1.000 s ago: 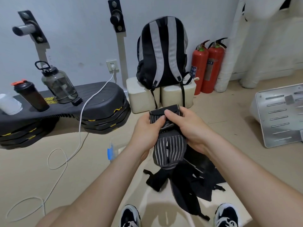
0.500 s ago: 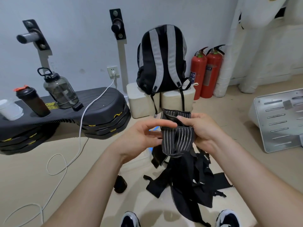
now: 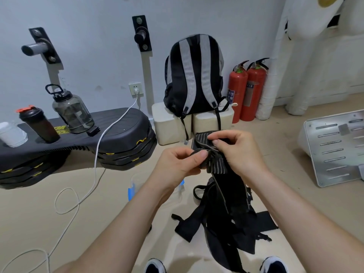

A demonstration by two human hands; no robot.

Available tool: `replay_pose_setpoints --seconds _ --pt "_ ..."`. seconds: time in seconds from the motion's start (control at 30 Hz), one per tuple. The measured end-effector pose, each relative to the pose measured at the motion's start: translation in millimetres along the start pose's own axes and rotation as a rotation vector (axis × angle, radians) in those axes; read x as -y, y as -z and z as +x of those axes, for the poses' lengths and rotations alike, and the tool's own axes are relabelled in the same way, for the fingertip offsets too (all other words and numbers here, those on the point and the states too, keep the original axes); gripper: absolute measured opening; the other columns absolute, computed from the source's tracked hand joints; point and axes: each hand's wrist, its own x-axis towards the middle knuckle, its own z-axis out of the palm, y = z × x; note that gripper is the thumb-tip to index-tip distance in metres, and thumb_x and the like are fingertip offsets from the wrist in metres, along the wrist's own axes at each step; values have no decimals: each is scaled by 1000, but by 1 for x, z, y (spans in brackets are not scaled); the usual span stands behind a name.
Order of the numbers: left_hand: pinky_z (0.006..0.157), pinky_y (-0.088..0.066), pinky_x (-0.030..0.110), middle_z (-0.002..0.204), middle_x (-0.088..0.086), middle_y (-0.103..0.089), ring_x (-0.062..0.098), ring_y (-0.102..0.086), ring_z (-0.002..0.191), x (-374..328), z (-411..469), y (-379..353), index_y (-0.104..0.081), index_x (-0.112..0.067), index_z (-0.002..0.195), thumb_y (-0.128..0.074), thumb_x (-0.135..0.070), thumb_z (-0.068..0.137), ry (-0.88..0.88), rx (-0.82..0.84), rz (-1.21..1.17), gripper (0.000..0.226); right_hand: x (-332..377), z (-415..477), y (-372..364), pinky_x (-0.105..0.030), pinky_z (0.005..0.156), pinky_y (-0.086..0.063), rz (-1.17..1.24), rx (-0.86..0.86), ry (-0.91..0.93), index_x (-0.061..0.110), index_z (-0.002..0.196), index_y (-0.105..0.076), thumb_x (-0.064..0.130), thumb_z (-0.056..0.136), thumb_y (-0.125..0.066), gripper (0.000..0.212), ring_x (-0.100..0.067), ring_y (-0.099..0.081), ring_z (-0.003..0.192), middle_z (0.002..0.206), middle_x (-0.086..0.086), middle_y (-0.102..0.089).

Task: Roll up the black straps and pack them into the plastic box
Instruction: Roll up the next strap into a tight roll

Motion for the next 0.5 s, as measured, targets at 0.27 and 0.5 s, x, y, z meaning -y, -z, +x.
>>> replay_pose_setpoints --seconds 0.27,0.5 --pt "87 -48 31 89 -7 -72 3 -64 85 -5 -2 -2 -74 -24 91 -62 -30 95 70 -105 -143 14 3 -4 0 -19 90 -53 -141 95 112 22 97 -78 7 94 -63 21 1 -67 96 97 13 -73" --pt "66 -51 23 74 -3 -68 8 -62 67 -5 4 -5 -72 -12 93 -65 -28 94 86 -227 -209 18 5 -10 -8 -39 74 -62 161 189 -47 9 95 -79 8 96 -53 26 -24 -72 93 92 -11 -75"
